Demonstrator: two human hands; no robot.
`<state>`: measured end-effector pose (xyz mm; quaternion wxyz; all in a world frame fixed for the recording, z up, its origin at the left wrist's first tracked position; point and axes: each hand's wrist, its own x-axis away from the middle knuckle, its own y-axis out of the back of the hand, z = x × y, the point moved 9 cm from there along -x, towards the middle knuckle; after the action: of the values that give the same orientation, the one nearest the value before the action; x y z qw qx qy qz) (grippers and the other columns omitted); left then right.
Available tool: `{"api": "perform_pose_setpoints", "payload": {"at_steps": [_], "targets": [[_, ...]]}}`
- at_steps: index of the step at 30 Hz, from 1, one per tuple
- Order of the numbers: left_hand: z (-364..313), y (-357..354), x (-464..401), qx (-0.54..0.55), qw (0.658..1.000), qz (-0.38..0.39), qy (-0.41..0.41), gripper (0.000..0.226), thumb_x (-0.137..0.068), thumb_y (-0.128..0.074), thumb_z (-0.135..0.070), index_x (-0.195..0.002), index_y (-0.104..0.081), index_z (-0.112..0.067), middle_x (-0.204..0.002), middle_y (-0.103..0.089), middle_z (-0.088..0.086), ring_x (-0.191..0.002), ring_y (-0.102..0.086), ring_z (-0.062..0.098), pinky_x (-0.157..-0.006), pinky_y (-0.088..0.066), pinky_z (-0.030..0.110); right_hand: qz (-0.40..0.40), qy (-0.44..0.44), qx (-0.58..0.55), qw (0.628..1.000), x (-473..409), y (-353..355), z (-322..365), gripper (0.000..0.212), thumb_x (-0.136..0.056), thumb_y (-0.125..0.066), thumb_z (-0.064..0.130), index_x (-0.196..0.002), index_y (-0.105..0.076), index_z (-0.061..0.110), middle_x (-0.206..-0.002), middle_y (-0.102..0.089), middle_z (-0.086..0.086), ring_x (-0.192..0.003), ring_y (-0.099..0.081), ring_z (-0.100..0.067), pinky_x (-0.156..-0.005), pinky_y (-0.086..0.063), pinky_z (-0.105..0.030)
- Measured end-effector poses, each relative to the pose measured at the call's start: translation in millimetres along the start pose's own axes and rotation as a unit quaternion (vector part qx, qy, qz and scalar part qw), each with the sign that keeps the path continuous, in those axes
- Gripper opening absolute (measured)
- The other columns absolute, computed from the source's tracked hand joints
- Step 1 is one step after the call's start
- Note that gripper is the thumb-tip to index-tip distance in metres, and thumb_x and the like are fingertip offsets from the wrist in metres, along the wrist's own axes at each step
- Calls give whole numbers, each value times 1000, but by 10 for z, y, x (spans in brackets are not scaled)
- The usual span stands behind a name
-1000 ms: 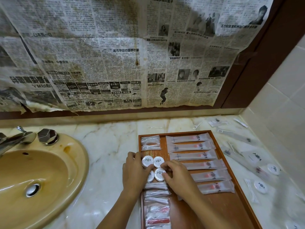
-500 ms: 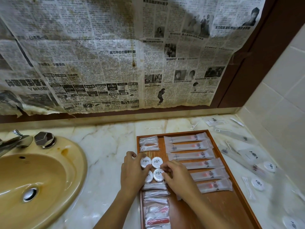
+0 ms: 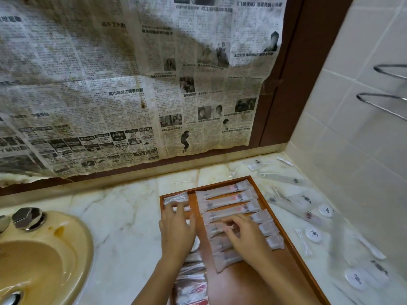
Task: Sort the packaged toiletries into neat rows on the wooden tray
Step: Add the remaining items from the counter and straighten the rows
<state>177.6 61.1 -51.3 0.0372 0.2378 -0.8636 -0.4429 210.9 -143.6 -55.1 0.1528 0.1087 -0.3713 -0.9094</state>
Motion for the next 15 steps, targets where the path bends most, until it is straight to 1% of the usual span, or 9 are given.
{"api": "perform_pose_setpoints", "payload": {"at_steps": [3,4,6,8,9,11,13,15], "targets": [[-306,-58,-80,43,999,19,-17,32,-93,-55,-28,-125,-56,-27,-130,-45,-2,-123,-43,21,-101,-42,39,-28,-21,7,999,-17,318,-174,17,-93,-60,28,-108,-66,33,-105,-60,20,-102,-56,0,-88,-52,-26],[-420,-86,-119,55,998,25,-27,32,-93,-56,-28,-125,-57,-28,-129,-46,-3,-123,-43,19,-101,-42,37,-39,-24,7,999,-39,432,-239,17,-93,-60,28,-108,-67,33,-105,-60,21,-101,-56,1,-88,-51,-25],[-640,-165,-207,50,997,36,-50,32,-92,-58,-26,-124,-58,-29,-128,-47,-5,-122,-44,15,-98,-38,29,-67,-34,2,997,-90,660,-371,16,-93,-61,27,-106,-69,32,-102,-60,23,-97,-55,3,-86,-48,-23],[-840,-289,-313,35,996,47,-70,31,-92,-59,-24,-123,-59,-29,-126,-48,-6,-121,-44,14,-96,-33,26,-95,-49,-3,994,-162,856,-538,16,-92,-61,24,-104,-68,33,-100,-62,22,-97,-56,2,-87,-47,-25],[-930,-349,-367,31,995,50,-78,30,-92,-59,-24,-121,-61,-29,-124,-49,-7,-119,-44,13,-96,-32,26,-104,-58,-2,993,-209,927,-627,16,-92,-61,24,-103,-68,33,-100,-63,20,-98,-56,-1,-87,-47,-26],[-1119,-539,-476,28,994,64,-89,25,-92,-58,-25,-116,-63,-30,-119,-52,-9,-115,-46,12,-95,-35,28,-119,-75,3,990,-322,1073,-840,18,-92,-60,24,-105,-68,32,-105,-64,16,-102,-55,-4,-90,-46,-29],[-1309,-769,-593,29,992,80,-93,21,-93,-56,-26,-111,-66,-30,-115,-53,-11,-111,-46,11,-96,-40,32,-124,-90,16,988,-470,1209,-1069,22,-92,-60,24,-112,-67,30,-114,-64,11,-109,-55,-8,-97,-44,-34],[-1453,-957,-694,23,991,85,-100,20,-93,-55,-25,-107,-68,-29,-112,-56,-12,-109,-48,11,-95,-42,35,-116,-101,34,987,-616,1299,-1234,28,-93,-60,24,-120,-65,25,-122,-63,5,-116,-55,-14,-102,-42,-36]]}}
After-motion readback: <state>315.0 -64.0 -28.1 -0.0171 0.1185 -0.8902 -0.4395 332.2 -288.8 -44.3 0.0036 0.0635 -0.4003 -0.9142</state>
